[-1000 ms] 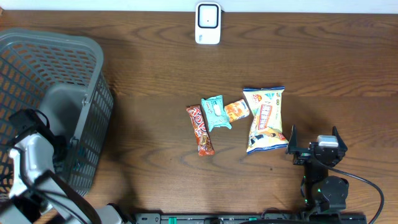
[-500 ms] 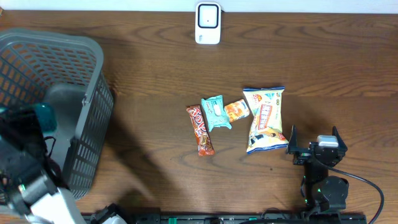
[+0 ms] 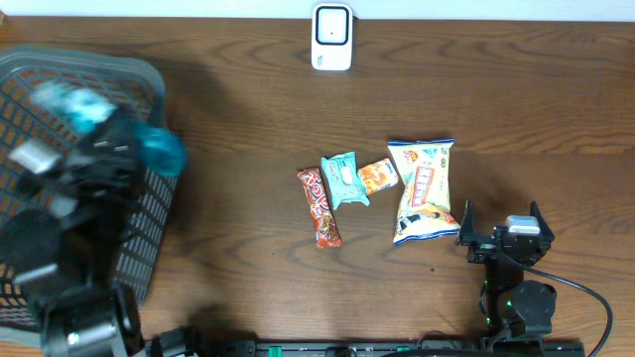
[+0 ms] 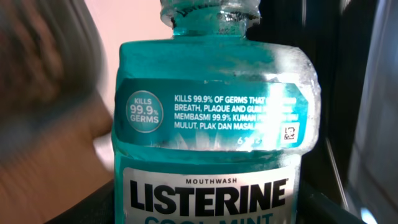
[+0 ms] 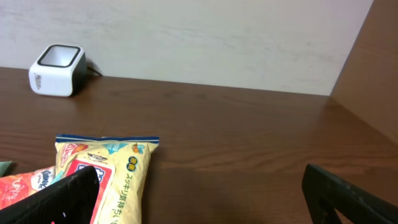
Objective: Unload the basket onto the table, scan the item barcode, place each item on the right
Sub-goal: 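Carry the bottle with the left gripper and lower it among the items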
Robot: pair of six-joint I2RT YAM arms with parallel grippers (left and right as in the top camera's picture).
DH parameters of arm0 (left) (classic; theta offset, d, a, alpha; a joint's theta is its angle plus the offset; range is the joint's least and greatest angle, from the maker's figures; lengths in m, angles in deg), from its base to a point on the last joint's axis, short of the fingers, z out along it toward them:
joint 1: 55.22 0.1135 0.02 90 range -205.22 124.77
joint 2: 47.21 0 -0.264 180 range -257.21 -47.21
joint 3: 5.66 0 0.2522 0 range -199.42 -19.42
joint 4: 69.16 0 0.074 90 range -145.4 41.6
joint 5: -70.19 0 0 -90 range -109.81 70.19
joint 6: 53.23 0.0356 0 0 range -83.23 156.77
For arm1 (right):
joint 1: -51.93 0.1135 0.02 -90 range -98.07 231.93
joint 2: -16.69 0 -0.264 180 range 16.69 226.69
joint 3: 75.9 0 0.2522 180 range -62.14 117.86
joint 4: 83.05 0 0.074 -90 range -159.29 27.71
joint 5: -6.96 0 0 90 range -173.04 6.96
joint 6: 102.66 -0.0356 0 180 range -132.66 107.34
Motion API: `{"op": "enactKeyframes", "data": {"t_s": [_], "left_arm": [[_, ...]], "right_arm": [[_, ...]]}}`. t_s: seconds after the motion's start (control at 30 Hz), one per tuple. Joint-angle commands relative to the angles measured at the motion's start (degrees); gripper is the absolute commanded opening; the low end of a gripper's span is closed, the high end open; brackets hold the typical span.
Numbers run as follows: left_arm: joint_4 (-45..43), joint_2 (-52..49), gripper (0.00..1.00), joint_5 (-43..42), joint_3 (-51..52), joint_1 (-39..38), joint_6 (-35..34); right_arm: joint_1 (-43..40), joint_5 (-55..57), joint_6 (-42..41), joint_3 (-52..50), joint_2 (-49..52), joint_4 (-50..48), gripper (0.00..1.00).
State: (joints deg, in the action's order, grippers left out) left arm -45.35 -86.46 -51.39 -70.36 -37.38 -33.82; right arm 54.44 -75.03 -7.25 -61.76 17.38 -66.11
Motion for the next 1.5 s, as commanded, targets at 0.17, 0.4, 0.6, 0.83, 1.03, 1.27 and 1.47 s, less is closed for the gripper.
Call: {"op": "enactKeyframes", "data": {"t_s": [0.17,0.4,0.6,0.83,1.03,1.27,1.47], "left_arm": [[0.4,-10.6,0.43,7.9,-1.8,-30.9,6.7],[-2.3,-27.5,0.43,17.8,-1.8,-50.2,6.7],[-4.3,-43.6,0.43,21.4,-1.8,-58.3,6.2],[-7.8,-53.4,0.43,21.2,-1.8,-66.4,6.1],[-5.8,-54.8,0.43,21.7,-1.8,-71.5,6.1],[-2.6,-55.6,0.44,35.6,-1.8,-72.9,6.3],[-2.2,-59.9,0.44,39.7,-1.8,-72.9,4.9]], "right_arm": [[0.3,0.7,-0.7,-0.1,-0.3,0.1,0.99],[0.3,0.7,-0.7,-0.1,-0.3,0.1,0.99],[0.3,0.7,-0.7,-0.1,-0.3,0.1,0.99],[0.3,0.7,-0.7,-0.1,-0.3,0.1,0.99],[0.3,0.7,-0.7,-0.1,-0.3,0.1,0.99],[0.3,0.7,-0.7,-0.1,-0.3,0.1,0.99],[0.3,0.7,-0.7,-0.1,-0.3,0.1,0.99]]}}
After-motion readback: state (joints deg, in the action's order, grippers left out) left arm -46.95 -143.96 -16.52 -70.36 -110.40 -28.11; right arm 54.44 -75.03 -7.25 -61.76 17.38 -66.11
